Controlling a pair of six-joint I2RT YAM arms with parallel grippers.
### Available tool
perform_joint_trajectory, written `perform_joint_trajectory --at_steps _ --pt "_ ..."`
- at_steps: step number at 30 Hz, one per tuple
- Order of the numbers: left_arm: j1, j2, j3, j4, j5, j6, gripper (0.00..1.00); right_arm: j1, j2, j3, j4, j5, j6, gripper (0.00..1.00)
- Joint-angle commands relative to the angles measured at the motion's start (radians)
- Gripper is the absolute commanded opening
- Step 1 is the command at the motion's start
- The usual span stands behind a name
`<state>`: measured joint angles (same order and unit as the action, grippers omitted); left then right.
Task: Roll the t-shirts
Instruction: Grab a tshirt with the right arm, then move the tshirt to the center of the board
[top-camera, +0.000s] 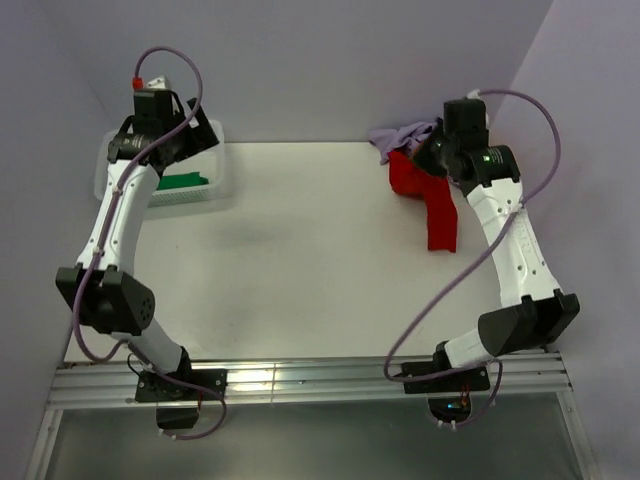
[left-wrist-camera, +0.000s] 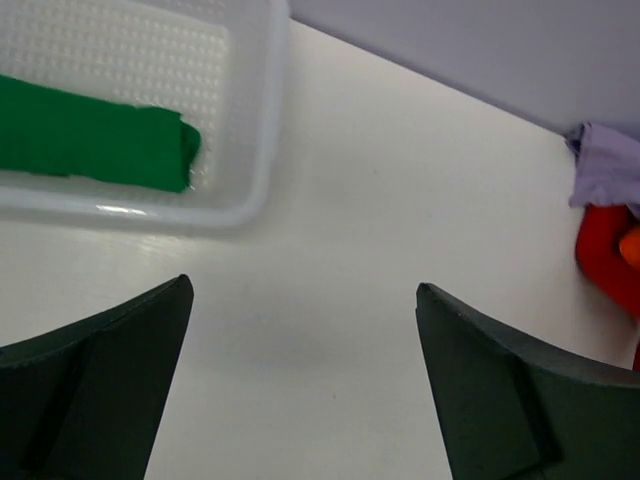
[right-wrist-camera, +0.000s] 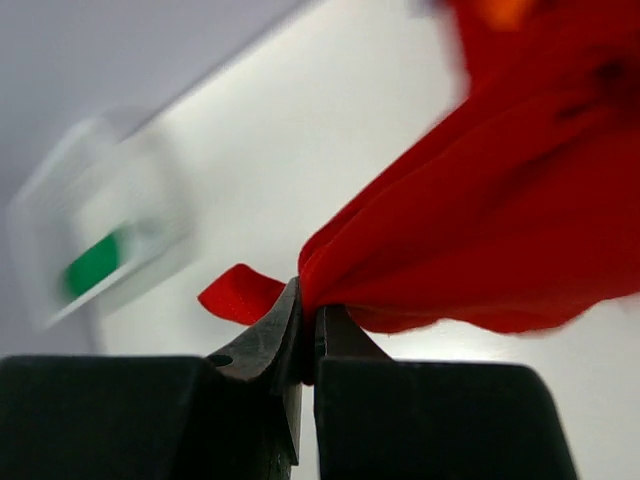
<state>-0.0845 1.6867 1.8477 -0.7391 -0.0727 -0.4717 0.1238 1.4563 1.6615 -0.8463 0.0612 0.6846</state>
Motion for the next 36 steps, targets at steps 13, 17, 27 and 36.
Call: perform_joint_trajectory --at_steps 13,17,27,36 --pt "-0.118 -0.433 -0.326 0.171 0.044 -0.111 0.99 -0.036 -0.249 0.222 0.18 -0.696 0.283 0.0" --pt "-0.121 -0.493 -0.393 0.179 0.065 -0.1 1.0 -0.102 -0.413 -0.076 0.101 -0.692 0.21 0.0" --pt "-0.244 -0.523 -0.651 0.313 0.237 -0.117 1.0 -0.116 -0.505 -0.613 -0.115 -0.394 0.029 0.2" --pt "-0.464 -0.4 -0.722 0.287 0.191 -0.137 1.0 -0.116 -0.504 -0.637 -0.131 -0.195 -0.037 0.76"
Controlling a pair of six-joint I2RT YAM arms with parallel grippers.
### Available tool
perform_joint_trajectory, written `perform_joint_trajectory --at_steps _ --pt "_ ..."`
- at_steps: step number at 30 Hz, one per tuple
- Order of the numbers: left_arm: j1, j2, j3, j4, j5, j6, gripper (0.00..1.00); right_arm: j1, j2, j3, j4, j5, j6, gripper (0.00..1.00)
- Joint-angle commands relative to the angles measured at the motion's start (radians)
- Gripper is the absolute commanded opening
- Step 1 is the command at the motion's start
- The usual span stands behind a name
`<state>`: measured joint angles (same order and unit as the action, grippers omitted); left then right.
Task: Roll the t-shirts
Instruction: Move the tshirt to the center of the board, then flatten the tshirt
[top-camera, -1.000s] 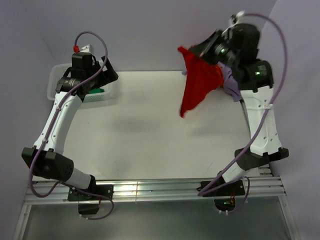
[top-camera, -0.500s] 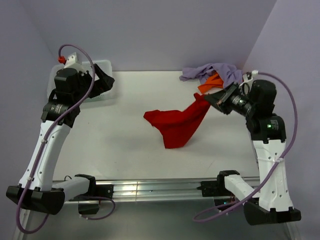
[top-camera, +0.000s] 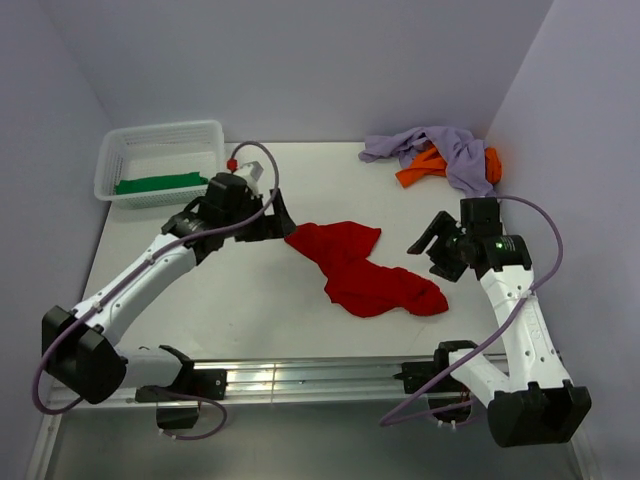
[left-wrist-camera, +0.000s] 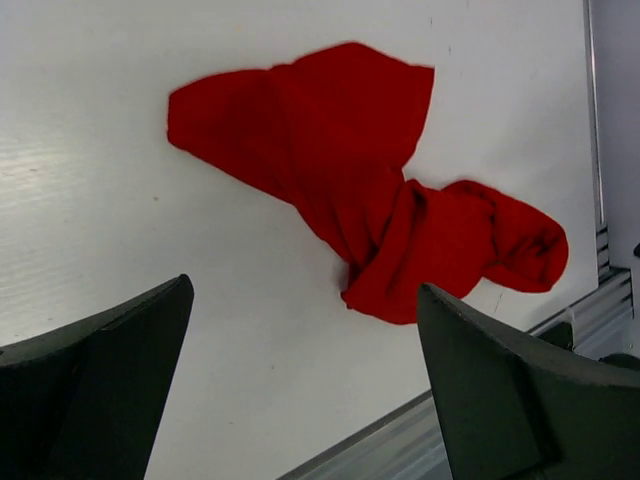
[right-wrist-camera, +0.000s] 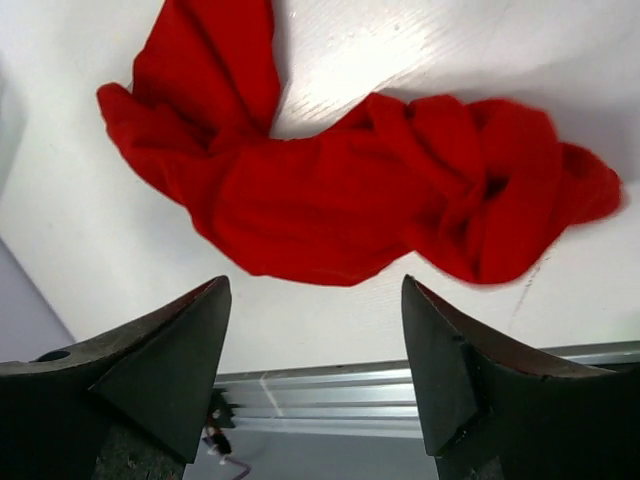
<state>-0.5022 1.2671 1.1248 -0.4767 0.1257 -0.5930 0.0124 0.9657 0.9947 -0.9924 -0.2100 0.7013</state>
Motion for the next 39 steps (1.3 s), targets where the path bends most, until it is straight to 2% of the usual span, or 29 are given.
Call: perform_joint_trajectory --at_steps 1,3,6,8,15,21,30,36,39 --pt "-0.088 0.034 0.004 0.013 -0.017 -0.021 1.0 -0.002 -0.01 0.022 0.024 0.08 -0.065 0.76" --pt "-0.123 0.078 0.013 -0.02 -0.029 -0.04 0.99 0.032 -0.007 -0.011 0.095 0.054 -0.095 0.72" --pt "-0.142 0.116 0.023 -0.053 -0.044 -0.099 1.0 0.22 0.033 -0.002 0.176 0.103 -0.097 0.69" --pt "-0.116 0.139 0.035 -0.053 -0.018 -0.113 0.99 0.391 0.096 0.018 0.199 0.188 -0.092 0.66" --pt "0.036 0.199 0.144 -0.092 0.086 -0.126 0.99 0.693 0.318 0.108 0.249 0.409 -0.143 0.64" --pt "0.146 0.189 0.127 -0.088 0.14 -0.125 1.0 0.791 0.511 0.174 0.262 0.485 -0.141 0.62" --pt "0.225 0.187 0.106 -0.1 0.164 -0.097 1.0 0.868 0.657 0.208 0.204 0.544 -0.065 0.59" --pt "0.241 0.183 0.084 -0.097 0.176 -0.087 1.0 0.888 0.67 0.197 0.167 0.577 -0.028 0.51" --pt "0.244 0.186 0.075 -0.091 0.184 -0.083 1.0 0.891 0.653 0.173 0.149 0.583 -0.005 0.37"
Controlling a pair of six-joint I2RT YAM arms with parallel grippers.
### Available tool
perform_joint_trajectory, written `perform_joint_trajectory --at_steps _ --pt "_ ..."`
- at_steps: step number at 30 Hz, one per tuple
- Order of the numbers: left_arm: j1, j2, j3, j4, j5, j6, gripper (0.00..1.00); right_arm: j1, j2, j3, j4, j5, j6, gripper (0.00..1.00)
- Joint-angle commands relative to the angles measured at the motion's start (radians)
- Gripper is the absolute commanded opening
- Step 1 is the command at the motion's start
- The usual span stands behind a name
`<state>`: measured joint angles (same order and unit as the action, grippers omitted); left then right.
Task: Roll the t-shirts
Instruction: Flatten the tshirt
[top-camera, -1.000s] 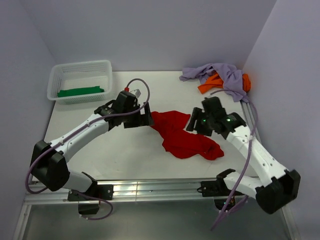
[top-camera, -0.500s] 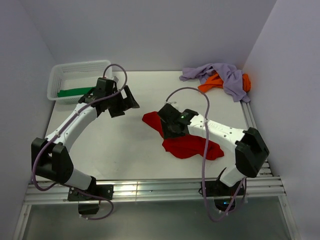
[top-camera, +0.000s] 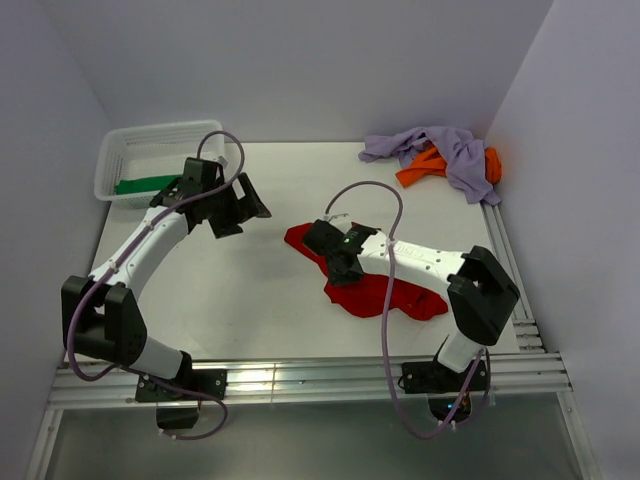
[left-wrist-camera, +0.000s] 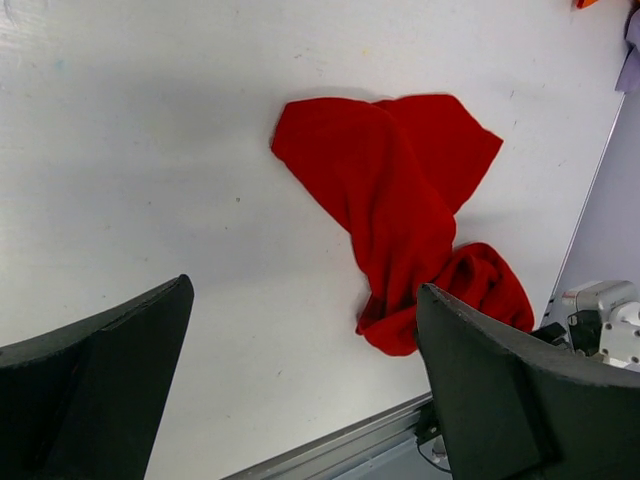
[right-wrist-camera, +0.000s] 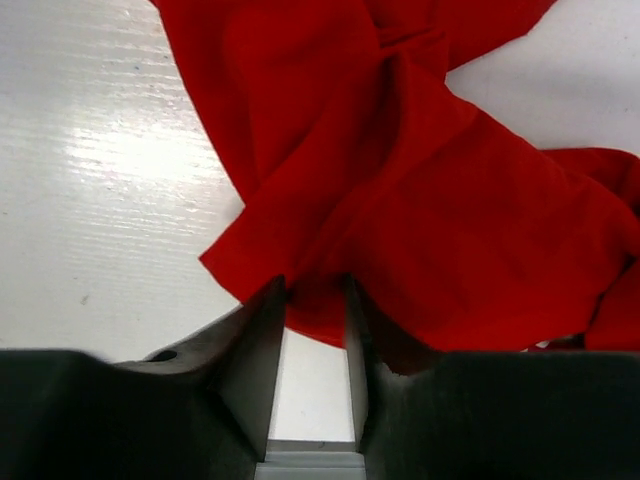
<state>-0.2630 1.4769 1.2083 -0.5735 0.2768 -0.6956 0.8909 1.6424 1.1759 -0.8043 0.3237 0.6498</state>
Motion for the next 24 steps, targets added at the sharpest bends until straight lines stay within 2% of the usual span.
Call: perform_joint_trajectory --at_steps 1,2,4,10,14,16,19,20,24 --pt "0.005 -0.021 -0.012 0.011 0.035 0.019 0.99 0.013 -0.033 -0.019 -0.039 0.051 0.051 0.3" --pt "0.005 -0.021 -0.015 0.012 0.039 0.022 0.99 0.014 -0.042 -0.044 -0.042 0.046 0.059 0.14" --pt "0.004 -0.02 -0.023 0.018 0.042 0.03 0.99 0.014 -0.079 -0.062 -0.058 0.052 0.076 0.0" --pt "0.004 -0.013 -0.036 0.034 0.074 0.057 0.99 0.014 -0.334 -0.052 -0.202 0.127 0.125 0.0" --pt "-0.008 0.006 -0.039 0.055 0.094 0.053 0.99 -0.015 -0.478 0.073 -0.382 0.215 0.159 0.0" --pt "-0.039 0.026 -0.023 0.057 0.078 0.053 0.98 -0.052 -0.555 0.114 -0.421 0.226 0.165 0.0" --pt "-0.093 0.06 0.01 0.064 0.062 0.045 0.98 -0.189 -0.659 0.129 -0.431 0.177 0.116 0.0" --pt "-0.107 0.068 0.02 0.069 0.061 0.035 0.98 -0.28 -0.702 0.13 -0.417 0.164 0.081 0.0" --pt "-0.156 0.105 0.049 0.098 0.073 0.024 0.98 -0.464 -0.725 0.152 -0.411 0.124 0.017 0.0"
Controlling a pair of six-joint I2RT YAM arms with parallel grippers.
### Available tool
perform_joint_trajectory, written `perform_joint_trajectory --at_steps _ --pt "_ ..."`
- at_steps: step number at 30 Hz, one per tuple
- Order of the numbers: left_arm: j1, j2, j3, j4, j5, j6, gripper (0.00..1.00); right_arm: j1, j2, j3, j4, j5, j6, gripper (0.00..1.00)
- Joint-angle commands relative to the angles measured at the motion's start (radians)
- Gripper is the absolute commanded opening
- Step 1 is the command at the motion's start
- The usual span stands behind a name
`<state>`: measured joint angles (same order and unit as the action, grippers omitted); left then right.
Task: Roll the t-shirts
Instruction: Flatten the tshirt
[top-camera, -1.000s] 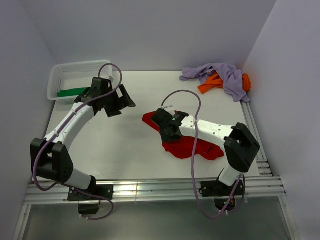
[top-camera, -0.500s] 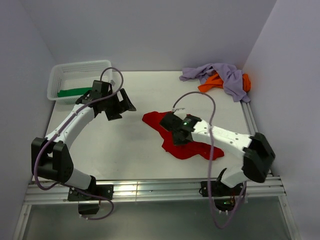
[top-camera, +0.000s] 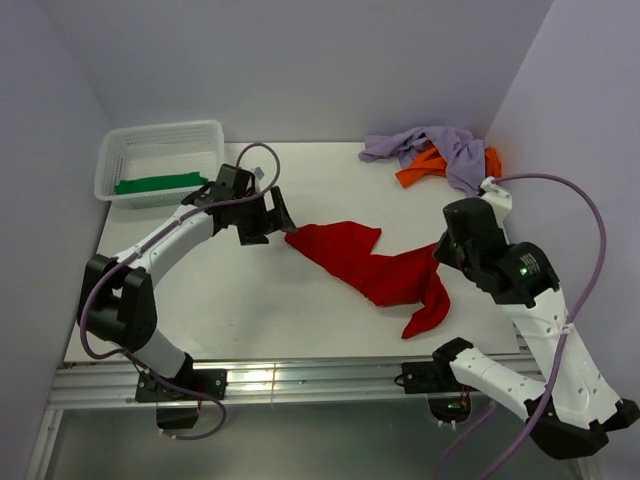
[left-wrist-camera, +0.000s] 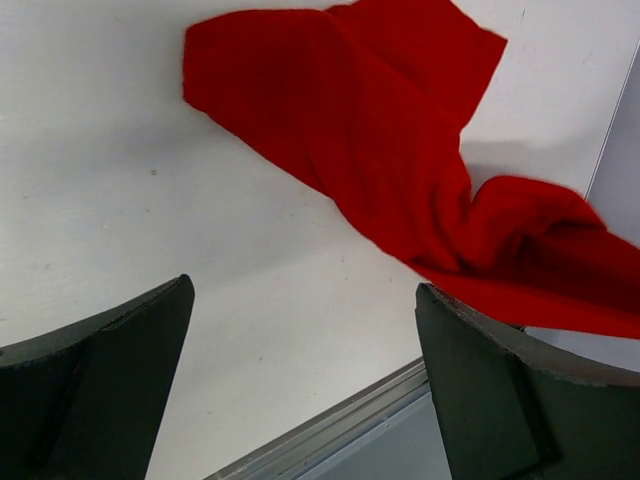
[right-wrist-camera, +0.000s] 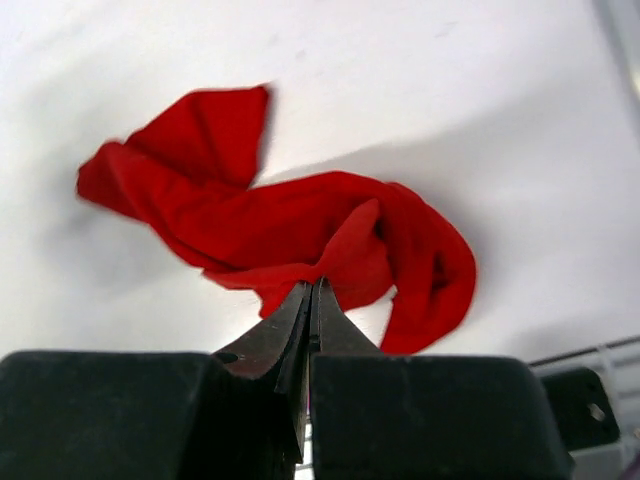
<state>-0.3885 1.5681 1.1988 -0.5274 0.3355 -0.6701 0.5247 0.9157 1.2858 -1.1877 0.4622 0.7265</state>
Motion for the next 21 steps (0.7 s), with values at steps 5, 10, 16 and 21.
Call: perform_joint_trajectory --at_steps 5,10,16,21 --pt "-0.098 0.069 0.126 0.033 -0.012 0.055 0.98 -0.259 0.038 0.115 -0.006 -0.06 -0.107 0.0" --pt "-0.145 0.09 0.128 0.063 0.0 0.104 0.98 -0.521 0.071 0.136 0.03 -0.239 -0.151 0.0" --pt "-0.173 0.164 0.185 0.038 -0.029 0.138 0.98 -0.733 0.045 0.087 0.115 -0.387 -0.128 0.0" --pt "-0.179 0.265 0.231 0.033 -0.041 0.127 0.98 -0.776 0.074 0.073 0.14 -0.415 -0.121 0.0"
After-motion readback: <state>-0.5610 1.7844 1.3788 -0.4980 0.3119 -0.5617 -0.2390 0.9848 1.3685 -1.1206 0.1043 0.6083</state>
